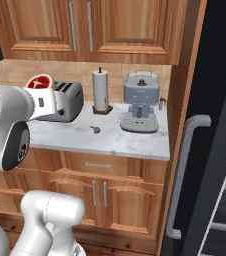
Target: Open the fridge, remove the apple, garlic, and steak, and place them on any counter.
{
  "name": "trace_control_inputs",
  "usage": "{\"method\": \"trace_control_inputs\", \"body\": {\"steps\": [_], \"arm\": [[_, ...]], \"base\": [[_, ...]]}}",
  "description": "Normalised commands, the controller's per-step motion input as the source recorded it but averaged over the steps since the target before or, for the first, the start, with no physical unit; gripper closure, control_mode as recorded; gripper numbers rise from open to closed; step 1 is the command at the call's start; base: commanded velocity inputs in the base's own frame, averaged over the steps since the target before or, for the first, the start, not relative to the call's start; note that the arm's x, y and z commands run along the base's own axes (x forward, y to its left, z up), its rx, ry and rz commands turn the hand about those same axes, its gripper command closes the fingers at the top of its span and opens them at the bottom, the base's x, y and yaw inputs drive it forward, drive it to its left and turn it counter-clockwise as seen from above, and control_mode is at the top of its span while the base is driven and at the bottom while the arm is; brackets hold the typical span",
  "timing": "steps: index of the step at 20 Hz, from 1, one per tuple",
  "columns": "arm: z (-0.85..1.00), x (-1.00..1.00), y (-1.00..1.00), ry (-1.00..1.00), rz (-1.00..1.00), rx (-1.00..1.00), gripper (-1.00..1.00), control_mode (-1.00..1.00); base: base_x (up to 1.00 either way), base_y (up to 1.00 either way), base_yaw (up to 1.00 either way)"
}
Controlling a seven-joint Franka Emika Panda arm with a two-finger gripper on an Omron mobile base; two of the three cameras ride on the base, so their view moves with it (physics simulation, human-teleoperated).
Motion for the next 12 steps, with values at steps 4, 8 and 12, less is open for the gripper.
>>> {"method": "trace_control_inputs", "body": {"steps": [4, 8, 12], "arm": [[0.00, 0.00, 0.00, 0.00, 0.00, 0.00, 1.00, 1.00], [0.00, 0.00, 0.00, 0.00, 0.00, 0.00, 1.00, 1.00], [0.00, 0.00, 0.00, 0.00, 0.00, 0.00, 1.00, 1.00]], "base": [[0.78, 0.42, 0.00], [0.71, 0.30, 0.00], [0.68, 0.29, 0.00]]}}
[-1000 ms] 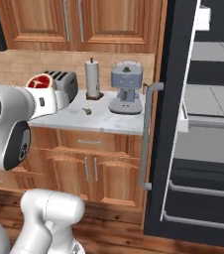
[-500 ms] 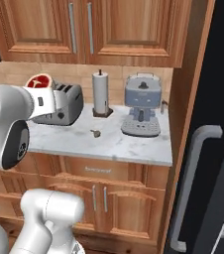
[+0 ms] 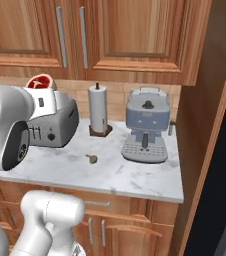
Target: Open the fridge, remove the apple, garlic, and steak, and place them on any counter.
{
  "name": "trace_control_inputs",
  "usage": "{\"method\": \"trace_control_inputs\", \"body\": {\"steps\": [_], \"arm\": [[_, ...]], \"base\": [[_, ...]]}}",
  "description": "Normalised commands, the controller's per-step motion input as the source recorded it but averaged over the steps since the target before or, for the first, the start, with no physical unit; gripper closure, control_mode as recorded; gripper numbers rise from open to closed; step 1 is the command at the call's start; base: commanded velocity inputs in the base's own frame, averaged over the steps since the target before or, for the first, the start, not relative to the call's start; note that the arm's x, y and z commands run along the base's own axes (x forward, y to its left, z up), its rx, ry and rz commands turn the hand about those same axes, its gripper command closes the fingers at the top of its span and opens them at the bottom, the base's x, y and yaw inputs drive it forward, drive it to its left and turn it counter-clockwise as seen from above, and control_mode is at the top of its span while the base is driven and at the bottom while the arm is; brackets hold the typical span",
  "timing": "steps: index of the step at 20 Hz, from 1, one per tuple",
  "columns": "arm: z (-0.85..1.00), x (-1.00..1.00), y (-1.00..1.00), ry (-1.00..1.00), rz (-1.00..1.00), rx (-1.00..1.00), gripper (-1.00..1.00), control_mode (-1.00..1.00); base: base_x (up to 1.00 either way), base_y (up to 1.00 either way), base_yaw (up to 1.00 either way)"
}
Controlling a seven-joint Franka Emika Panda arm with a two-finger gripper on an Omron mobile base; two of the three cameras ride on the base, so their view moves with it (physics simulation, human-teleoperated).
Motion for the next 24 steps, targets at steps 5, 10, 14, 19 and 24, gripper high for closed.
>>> {"method": "trace_control_inputs", "body": {"steps": [5, 10, 14, 19, 24], "arm": [[0.00, 0.00, 0.00, 0.00, 0.00, 0.00, 1.00, 1.00], [0.00, 0.00, 0.00, 0.00, 0.00, 0.00, 1.00, 1.00], [0.00, 0.00, 0.00, 0.01, 0.00, 0.00, 1.00, -1.00], [-0.21, 0.17, 0.10, 0.16, 0.00, -0.05, 1.00, -1.00], [-0.29, 0.18, 0.16, 0.25, 0.00, -0.13, 1.00, -1.00]], "base": [[0.54, 0.20, 0.00], [0.25, 0.12, 0.00], [0.00, 0.01, 0.00], [0.00, 0.00, 0.00], [0.00, 0.00, 0.00]]}}
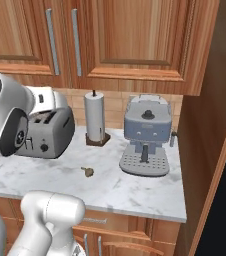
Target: Open the fridge, remove the apple, garlic, and steak, and place them on any counter.
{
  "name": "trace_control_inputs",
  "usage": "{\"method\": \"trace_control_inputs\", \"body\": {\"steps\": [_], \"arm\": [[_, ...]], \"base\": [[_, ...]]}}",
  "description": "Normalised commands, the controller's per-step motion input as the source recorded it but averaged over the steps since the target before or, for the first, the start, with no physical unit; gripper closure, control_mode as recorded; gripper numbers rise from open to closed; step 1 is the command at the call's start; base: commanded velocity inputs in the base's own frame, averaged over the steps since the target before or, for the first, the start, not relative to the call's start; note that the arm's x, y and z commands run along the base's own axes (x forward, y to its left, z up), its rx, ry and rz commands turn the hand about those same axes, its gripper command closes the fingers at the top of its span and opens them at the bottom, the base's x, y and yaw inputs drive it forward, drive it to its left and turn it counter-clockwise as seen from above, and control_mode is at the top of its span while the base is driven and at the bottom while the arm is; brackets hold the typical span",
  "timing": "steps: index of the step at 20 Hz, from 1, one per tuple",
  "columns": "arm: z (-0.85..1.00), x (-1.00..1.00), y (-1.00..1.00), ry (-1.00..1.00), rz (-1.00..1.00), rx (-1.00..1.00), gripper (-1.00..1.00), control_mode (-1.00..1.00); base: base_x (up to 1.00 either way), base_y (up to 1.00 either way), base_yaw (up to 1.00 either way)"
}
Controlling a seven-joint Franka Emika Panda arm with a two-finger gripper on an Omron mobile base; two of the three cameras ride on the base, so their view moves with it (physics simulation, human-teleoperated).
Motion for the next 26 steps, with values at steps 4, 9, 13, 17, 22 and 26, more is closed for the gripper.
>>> {"method": "trace_control_inputs", "body": {"steps": [4, 9, 13, 17, 22, 26], "arm": [[-0.26, 0.02, 0.08, 0.16, 0.00, -0.13, 1.00, -1.00], [-0.24, 0.13, 0.00, 0.16, 0.00, -0.10, 1.00, -1.00], [-0.52, 0.37, 0.00, 0.07, 0.00, -0.11, 1.00, -1.00], [-0.62, 0.63, -0.14, 0.11, 0.00, -0.06, 1.00, -1.00], [-0.52, 0.98, -0.31, 0.30, 0.00, -0.02, 1.00, -1.00], [-0.44, 0.97, -0.16, 0.41, 0.00, 0.00, 1.00, -1.00]], "base": [[0.00, 0.00, 0.00], [0.00, 0.00, 0.00], [0.00, 0.00, 0.00], [0.00, 0.00, 0.00], [0.00, 0.00, 0.00], [0.00, 0.00, 0.00]]}}
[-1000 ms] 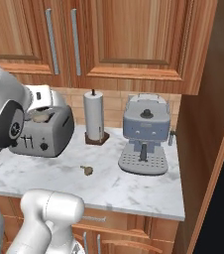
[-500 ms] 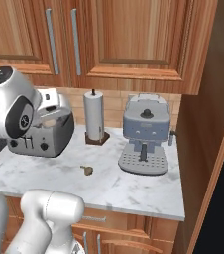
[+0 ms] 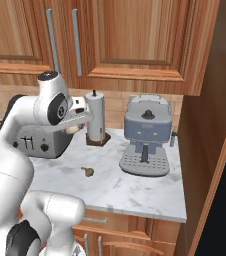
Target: Open the fridge, remove the apple, garlic, and steak, and place them on any counter.
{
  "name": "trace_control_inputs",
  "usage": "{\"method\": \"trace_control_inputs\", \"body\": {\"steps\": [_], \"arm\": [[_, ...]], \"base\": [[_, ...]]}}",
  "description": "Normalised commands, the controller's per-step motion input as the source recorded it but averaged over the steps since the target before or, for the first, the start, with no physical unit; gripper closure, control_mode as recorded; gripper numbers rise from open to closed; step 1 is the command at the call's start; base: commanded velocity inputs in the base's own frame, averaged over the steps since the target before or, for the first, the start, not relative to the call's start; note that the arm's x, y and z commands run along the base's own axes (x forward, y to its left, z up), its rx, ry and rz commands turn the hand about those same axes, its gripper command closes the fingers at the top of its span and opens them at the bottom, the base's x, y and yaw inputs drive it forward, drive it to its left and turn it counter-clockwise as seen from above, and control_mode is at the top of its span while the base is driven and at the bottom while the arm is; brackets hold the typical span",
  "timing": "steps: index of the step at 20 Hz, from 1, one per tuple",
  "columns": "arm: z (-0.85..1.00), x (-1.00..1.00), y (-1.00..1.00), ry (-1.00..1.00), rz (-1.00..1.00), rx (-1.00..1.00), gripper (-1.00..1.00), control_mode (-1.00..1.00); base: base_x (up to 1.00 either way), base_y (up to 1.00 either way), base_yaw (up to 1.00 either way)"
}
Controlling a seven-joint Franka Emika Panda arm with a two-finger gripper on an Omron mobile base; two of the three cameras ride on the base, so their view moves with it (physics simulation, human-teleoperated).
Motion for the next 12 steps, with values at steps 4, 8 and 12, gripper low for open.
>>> {"method": "trace_control_inputs", "body": {"steps": [4, 8, 12], "arm": [[-0.56, 0.84, 0.00, 0.37, 0.03, 0.00, 1.00, -1.00], [-0.77, 0.69, 0.00, 0.29, 0.05, 0.00, 1.00, -1.00], [-0.91, 0.56, 0.00, 0.18, 0.06, 0.00, 1.00, -1.00]], "base": [[0.00, 0.00, 0.00], [0.00, 0.00, 0.00], [0.00, 0.00, 0.00]]}}
